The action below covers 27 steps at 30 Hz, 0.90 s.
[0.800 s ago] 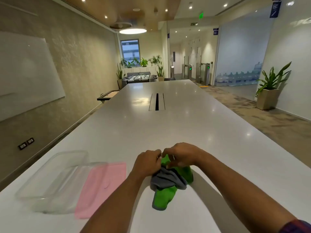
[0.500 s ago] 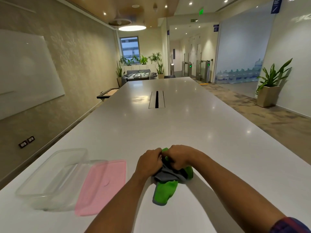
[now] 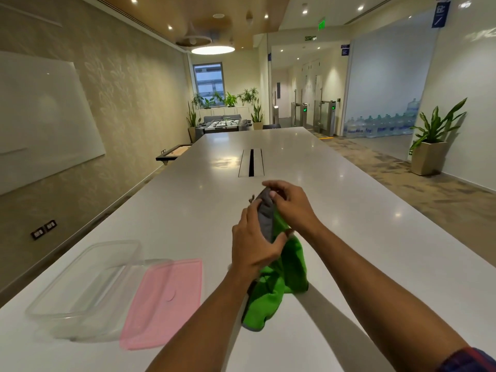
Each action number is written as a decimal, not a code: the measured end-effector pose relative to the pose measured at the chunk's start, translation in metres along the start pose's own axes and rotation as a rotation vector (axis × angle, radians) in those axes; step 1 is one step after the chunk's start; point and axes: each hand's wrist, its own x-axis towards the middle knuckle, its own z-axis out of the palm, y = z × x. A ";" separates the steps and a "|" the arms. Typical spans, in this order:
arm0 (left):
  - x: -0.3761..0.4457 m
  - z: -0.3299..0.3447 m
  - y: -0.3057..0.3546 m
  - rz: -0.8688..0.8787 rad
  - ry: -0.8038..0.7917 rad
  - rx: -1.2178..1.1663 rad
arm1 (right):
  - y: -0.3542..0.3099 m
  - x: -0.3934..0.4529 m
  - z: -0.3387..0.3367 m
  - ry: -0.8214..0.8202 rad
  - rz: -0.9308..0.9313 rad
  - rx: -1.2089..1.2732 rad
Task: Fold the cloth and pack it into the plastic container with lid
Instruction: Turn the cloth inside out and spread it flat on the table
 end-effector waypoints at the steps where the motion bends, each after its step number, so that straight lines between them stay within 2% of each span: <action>1: 0.005 -0.001 0.005 -0.019 0.030 0.002 | -0.005 0.001 -0.001 0.017 -0.041 -0.037; 7: 0.031 -0.018 0.018 0.017 0.179 0.089 | -0.033 0.013 -0.021 0.194 -0.444 -0.375; 12: 0.048 -0.028 0.034 0.053 0.263 -0.019 | -0.064 0.026 -0.031 0.339 -0.546 -0.481; 16: 0.071 -0.038 0.050 0.111 0.272 -0.053 | -0.088 0.039 -0.045 0.202 -0.406 -0.328; 20: 0.091 -0.053 0.054 0.198 0.212 0.107 | -0.097 0.044 -0.063 0.246 -0.344 -0.299; 23: 0.101 -0.064 0.056 0.262 0.189 0.102 | -0.099 0.044 -0.076 0.243 -0.346 -0.295; 27: 0.113 -0.078 0.058 0.300 0.183 0.053 | -0.100 0.050 -0.092 0.217 -0.253 -0.163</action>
